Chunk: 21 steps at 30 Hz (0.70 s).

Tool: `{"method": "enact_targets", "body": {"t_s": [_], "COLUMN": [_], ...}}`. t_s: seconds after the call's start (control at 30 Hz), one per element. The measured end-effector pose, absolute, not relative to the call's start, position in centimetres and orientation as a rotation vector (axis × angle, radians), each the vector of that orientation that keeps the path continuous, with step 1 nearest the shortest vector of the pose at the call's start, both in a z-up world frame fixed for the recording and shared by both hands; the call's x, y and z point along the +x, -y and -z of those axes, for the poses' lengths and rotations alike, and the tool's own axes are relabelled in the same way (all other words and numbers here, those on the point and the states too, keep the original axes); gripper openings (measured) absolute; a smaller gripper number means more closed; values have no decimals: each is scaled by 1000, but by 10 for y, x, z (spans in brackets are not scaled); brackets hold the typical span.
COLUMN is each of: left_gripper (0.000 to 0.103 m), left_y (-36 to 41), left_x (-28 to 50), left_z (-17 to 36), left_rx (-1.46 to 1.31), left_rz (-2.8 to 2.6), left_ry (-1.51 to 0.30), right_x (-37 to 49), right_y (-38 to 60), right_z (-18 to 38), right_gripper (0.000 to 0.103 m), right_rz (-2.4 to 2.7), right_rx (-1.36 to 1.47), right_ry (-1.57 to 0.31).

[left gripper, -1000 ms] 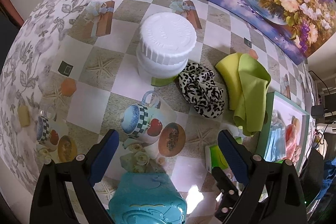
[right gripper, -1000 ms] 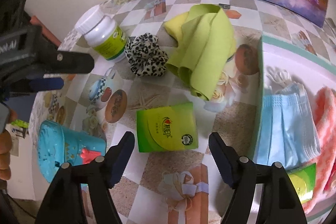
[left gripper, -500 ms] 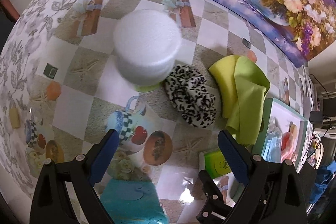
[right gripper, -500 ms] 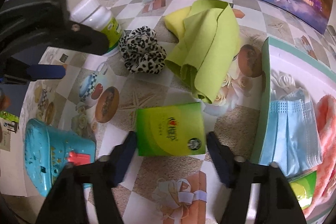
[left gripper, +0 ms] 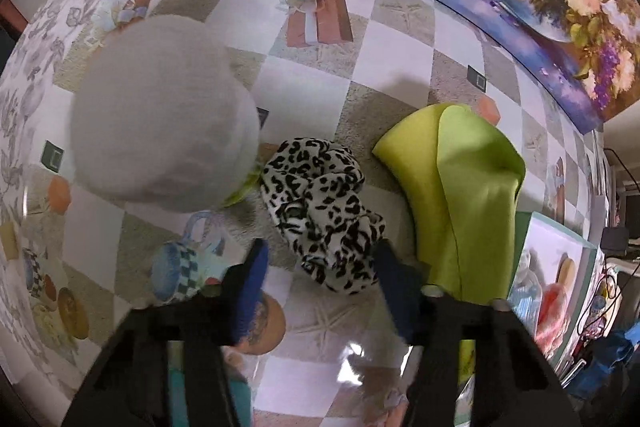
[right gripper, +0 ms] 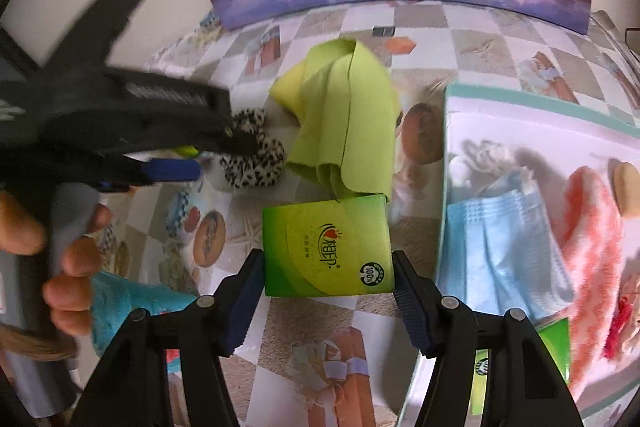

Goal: Organize soft objects
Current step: 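Close the right tool on the green tissue pack while the left tool grasps the leopard scrunchie, then lift the tissue pack and scrunchie and carry them toward the tray with both tools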

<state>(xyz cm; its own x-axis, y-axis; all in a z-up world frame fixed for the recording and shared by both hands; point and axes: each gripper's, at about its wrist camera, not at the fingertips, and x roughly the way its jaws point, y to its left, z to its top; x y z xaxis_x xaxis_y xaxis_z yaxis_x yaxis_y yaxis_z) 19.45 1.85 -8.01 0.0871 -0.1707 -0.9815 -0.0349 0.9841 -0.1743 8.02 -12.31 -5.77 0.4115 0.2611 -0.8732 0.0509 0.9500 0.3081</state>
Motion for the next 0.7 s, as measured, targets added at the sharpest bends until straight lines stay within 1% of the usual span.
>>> {"method": "enact_targets", "body": {"t_s": [0.2,0.3,0.37,0.53,0.7], "left_gripper": [22,15,13,13,13], "left_y": [-5,-1,1,1,-11], "left_x": [195,193,188,173,153], "left_z": [81,79,76,65,38], "left_rx": [-144,-130,-127,-150,-204], "left_rz": [103,93,99,106,118], "left_ry": [-1463,-1448,-1433,-1387,-1306], "right_x": [83,82,80,74,65], "right_y": [133,135,137,145,156], "right_z": [49,53,51,40,24], "right_gripper": [65,65,65,65,65], "right_rz": [-140,-141,-141,-142,-136], "right_rx": [331,350,359,381,407], "right_ry": [-1126,-1131,-1131,-1106,-1074]}}
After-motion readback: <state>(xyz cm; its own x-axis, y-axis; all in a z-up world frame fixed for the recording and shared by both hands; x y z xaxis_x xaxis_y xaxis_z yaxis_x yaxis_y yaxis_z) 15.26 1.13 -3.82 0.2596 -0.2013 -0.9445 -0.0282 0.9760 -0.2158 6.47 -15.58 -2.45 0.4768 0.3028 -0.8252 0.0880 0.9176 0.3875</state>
